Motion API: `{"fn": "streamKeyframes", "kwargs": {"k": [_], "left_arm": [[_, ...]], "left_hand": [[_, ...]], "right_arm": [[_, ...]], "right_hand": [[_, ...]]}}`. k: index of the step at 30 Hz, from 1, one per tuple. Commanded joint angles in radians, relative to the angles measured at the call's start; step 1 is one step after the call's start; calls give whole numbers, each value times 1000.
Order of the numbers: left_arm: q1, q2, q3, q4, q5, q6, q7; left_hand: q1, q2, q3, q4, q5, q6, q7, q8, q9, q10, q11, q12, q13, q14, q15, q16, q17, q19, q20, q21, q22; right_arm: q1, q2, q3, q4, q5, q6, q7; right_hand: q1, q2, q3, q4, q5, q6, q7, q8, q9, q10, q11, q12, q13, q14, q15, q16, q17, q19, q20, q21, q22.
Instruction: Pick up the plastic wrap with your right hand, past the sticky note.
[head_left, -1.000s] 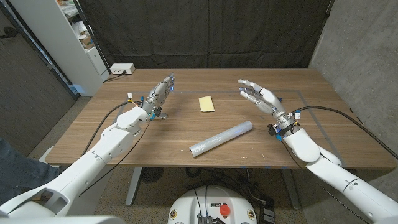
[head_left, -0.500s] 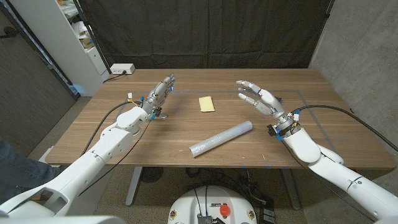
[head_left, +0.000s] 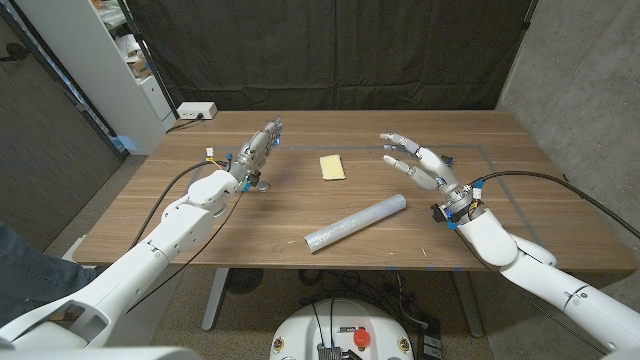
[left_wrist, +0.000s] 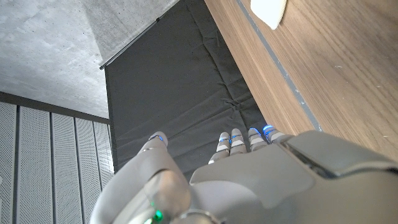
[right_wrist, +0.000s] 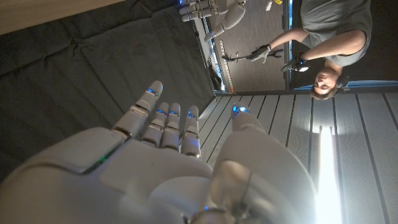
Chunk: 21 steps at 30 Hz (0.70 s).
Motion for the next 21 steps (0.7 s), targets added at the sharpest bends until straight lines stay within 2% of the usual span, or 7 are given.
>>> {"fn": "streamKeyframes", "kwargs": {"k": [1,9,21], "left_arm": [[6,3,2,-8,2,9,6],[4,1,8,-8,5,16,8],[6,-2,13,-12,9,12,8]], "left_hand": [[2,13,2,-9,-1,3,4,1,4,-10,-2,6,2,-7,2,0,2,-60,5,-3,6],[2,14,2,-10,-2,3,3,1,4,-10,-4,6,2,-8,1,0,2,-62,6,-4,6],[1,15,1,-12,-4,3,3,1,4,-10,-6,7,2,-9,2,0,2,-65,7,-4,6]], "right_arm": [[-7,-21,-6,-9,-95,-19,-69],[1,-43,-26,-11,-105,-33,-72],[-5,-65,-30,-27,-159,-45,-123]], "right_hand": [[3,-3,0,-6,-4,0,-5,-4,2,0,-4,0,0,4,-2,-2,0,5,-2,0,1],[3,-3,1,-8,-4,-2,-9,-5,2,1,-9,0,1,5,-2,-1,0,5,-3,0,1],[3,-4,1,-10,-3,-5,-15,-6,2,6,-13,1,1,9,-7,0,0,7,-6,1,1]]}}
